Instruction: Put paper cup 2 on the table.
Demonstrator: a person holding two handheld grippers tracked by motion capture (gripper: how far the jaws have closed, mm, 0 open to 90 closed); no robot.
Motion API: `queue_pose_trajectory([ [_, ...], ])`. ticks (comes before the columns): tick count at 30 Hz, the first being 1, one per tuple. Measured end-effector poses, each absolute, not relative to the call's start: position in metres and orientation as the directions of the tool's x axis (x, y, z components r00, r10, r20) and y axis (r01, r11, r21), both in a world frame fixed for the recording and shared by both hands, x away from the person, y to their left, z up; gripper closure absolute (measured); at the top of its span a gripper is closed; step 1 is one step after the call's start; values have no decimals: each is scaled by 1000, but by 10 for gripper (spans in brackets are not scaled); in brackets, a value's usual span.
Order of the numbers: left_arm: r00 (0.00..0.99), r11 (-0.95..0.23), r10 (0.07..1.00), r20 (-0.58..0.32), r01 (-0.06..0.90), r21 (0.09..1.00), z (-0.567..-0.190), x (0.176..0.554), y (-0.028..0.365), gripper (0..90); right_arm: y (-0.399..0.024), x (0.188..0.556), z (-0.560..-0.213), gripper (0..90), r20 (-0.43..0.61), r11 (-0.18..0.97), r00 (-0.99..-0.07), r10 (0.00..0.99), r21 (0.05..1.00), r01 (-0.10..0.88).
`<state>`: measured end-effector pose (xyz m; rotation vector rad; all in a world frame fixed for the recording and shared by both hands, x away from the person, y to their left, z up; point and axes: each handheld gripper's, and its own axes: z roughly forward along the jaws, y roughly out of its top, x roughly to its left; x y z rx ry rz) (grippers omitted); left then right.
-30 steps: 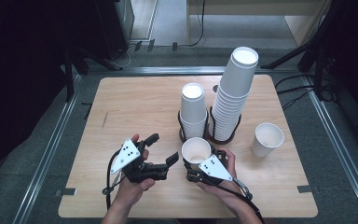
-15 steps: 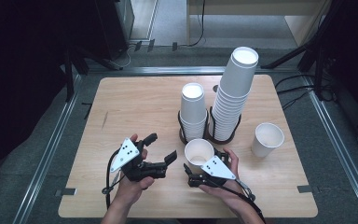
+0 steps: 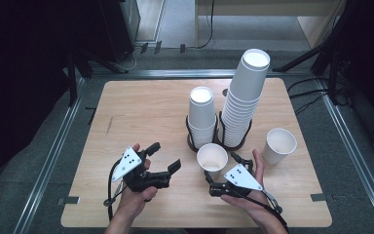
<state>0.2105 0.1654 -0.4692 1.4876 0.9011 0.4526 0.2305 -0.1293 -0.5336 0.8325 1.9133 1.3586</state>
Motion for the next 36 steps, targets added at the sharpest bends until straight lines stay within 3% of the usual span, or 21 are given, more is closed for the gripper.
queue_pose_trajectory([
  [13, 493, 97, 833, -252, 318, 943, -498, 191, 213, 72, -166, 216, -536, 0, -146, 274, -581, 800, 952, 137],
  [36, 307, 106, 922, -234, 381, 918, -528, 170, 278, 72, -245, 208, -537, 0, -125, 215, -430, 894, 962, 169],
])
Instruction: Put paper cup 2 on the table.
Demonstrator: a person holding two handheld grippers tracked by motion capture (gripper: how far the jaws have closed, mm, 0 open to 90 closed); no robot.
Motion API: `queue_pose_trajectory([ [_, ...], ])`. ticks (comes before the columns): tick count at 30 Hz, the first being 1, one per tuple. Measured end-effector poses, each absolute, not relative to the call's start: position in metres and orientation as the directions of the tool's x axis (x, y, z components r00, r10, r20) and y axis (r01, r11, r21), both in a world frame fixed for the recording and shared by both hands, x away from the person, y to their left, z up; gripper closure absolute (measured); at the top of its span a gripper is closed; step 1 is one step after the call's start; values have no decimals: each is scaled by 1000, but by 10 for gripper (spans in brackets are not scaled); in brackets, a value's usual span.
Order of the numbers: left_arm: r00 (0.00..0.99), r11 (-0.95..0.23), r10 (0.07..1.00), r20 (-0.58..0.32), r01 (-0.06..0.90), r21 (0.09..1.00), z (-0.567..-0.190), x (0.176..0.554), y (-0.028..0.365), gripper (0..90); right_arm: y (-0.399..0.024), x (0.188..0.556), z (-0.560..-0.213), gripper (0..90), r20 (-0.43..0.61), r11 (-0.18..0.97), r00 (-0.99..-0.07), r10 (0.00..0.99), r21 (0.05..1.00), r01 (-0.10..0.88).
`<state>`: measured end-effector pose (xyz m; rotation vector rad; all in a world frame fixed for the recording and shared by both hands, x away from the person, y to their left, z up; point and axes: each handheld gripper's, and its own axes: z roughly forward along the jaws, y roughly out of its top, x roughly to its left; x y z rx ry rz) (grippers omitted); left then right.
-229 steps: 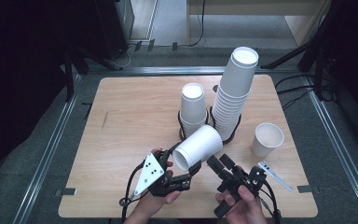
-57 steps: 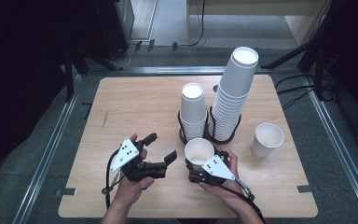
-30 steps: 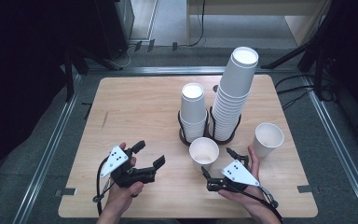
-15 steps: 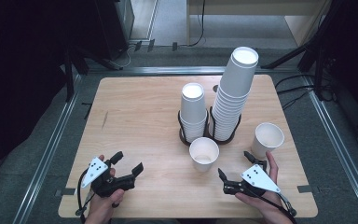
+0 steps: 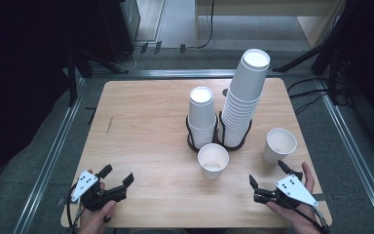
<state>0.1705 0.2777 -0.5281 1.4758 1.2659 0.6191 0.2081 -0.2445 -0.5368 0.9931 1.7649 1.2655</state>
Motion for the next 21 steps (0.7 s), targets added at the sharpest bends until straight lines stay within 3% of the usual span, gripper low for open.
queue_pose_trajectory([
  [21, 108, 39, 990, -90, 403, 914, -541, 161, 326, 72, -317, 204, -545, 0, -56, 99, -183, 982, 967, 234],
])
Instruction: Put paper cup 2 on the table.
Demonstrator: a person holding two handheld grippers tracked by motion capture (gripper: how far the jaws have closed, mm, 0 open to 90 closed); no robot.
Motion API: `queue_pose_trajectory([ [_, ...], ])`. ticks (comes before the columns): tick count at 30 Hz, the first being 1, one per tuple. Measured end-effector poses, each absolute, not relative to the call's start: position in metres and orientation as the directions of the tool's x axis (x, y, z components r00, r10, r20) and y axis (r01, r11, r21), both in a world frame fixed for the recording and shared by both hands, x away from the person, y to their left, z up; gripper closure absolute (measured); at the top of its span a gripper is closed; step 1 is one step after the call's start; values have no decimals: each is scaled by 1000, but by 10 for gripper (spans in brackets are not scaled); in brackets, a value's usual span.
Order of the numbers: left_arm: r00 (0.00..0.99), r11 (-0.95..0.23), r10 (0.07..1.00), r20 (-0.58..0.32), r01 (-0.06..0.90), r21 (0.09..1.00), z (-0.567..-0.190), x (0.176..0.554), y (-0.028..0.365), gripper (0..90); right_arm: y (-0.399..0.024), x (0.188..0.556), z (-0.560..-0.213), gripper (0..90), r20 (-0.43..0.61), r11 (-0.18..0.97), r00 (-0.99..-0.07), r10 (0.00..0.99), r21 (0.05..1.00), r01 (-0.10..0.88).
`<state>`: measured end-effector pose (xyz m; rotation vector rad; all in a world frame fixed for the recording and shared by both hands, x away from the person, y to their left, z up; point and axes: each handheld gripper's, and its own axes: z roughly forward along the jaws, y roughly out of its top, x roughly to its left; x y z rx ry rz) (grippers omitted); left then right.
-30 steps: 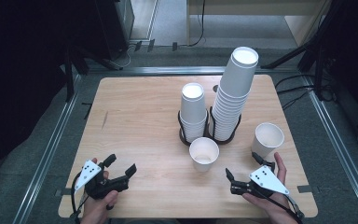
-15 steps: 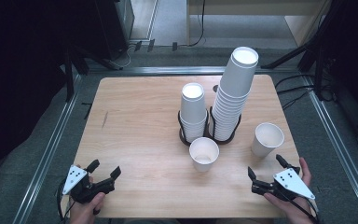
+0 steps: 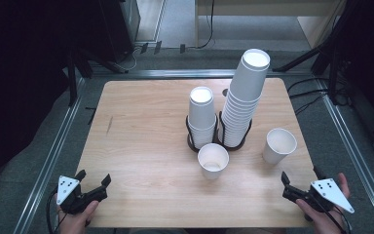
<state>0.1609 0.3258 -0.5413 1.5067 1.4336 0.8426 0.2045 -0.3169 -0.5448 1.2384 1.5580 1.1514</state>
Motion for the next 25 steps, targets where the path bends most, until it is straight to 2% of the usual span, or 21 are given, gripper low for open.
queue_pose_trajectory([
  [5, 70, 12, 997, -44, 404, 915, -541, 157, 338, 72, -331, 201, -549, 0, -52, 85, -131, 990, 962, 261],
  [7, 61, 28, 997, -57, 407, 913, -542, 156, 343, 72, -338, 200, -548, 0, -36, 63, -106, 994, 962, 265],
  [14, 82, 6, 996, -46, 433, 901, -548, 160, 339, 72, -353, 199, -549, 0, 0, 14, -49, 999, 960, 280],
  [25, 82, 18, 995, -64, 469, 883, -553, 166, 340, 72, -344, 198, -551, 0, -38, 56, -67, 997, 956, 286],
])
